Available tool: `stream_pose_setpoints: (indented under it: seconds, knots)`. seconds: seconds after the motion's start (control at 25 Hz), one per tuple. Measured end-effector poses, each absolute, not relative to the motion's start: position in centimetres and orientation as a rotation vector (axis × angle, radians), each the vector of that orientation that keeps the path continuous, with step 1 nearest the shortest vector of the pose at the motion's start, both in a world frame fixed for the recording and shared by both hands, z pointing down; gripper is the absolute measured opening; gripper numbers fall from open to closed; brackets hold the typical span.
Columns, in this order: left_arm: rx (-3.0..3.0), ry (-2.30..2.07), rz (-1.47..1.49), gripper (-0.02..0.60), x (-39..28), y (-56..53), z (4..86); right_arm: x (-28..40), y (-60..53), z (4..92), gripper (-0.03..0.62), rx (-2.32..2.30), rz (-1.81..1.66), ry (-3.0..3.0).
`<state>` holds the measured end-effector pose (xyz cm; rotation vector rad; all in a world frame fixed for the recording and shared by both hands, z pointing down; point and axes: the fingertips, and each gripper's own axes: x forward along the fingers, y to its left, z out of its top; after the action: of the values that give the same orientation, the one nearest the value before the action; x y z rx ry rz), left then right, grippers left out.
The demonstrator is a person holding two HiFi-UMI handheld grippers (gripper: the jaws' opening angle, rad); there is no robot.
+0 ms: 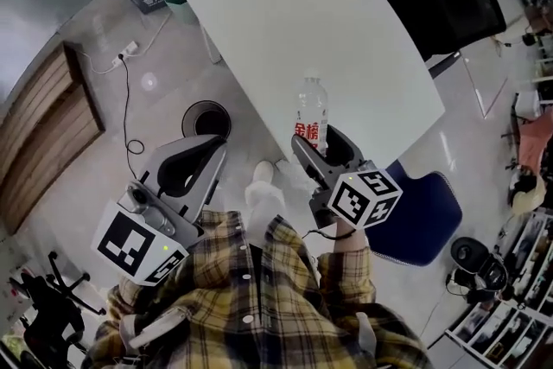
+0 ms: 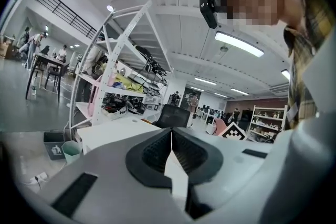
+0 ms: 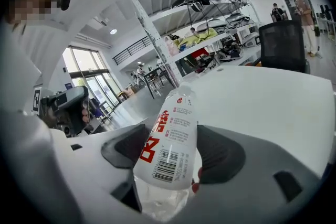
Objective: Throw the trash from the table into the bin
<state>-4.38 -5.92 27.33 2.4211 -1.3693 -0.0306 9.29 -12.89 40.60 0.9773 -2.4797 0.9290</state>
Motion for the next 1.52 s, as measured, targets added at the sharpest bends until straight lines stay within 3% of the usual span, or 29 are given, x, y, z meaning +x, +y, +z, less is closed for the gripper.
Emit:
stream_pose_setpoints:
  seconds: [0.6,1.52]
  knots:
    - [2.336,-1.345,0.017,0.011,-23.4,-2.3,31.5,-11.8,-8.3,46.9,0.307,0.866,0.981,-2.431]
    - [2.157,-1.267,0.088,0.011,-27.2,-7.4,46.8,-19.6,-12.2,72.1,0.307,0.736,0.911,-2.181]
